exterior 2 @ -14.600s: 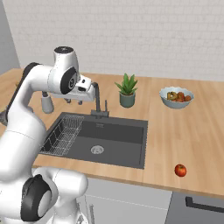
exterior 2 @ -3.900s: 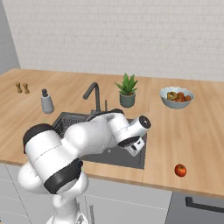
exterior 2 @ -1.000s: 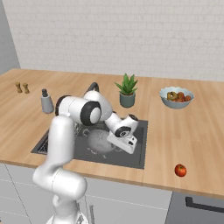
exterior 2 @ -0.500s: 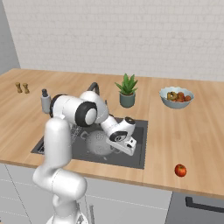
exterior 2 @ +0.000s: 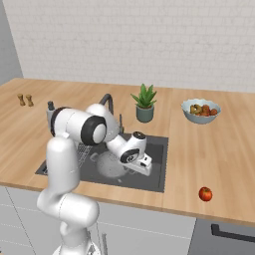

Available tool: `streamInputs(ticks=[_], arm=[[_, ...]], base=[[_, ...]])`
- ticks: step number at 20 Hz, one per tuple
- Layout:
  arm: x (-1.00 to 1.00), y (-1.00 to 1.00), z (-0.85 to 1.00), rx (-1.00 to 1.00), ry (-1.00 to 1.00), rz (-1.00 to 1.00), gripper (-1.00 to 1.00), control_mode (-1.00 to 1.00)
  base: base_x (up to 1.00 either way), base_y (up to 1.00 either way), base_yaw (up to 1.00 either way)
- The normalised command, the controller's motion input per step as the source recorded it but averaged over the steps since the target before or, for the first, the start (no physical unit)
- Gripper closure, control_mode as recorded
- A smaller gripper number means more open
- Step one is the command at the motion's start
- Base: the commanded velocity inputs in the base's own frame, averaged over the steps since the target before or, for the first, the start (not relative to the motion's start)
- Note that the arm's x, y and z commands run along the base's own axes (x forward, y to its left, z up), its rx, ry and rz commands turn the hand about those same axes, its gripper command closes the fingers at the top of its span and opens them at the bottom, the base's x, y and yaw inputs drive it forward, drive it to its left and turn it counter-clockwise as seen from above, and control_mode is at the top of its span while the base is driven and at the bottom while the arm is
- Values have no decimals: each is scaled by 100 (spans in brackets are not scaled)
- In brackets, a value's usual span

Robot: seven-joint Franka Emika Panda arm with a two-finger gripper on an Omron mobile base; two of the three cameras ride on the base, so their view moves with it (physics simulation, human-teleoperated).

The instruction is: Put the colander in the sink, put the apple in the colander, and turn on the sink faucet and pour water over the colander.

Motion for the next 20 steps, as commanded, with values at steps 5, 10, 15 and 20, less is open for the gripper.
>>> streamInputs(ticks=[5,10,15,20], arm=[[-21,8,2,-2,0,0,100,-100],[-5,16,0,0,0,4,100,-100],[-1,23,0,0,0,4,100,-100],[-19,5,0,0,0,0,100,-100]], base=[[0,0,0],[0,0,0],[0,0,0],[0,0,0]])
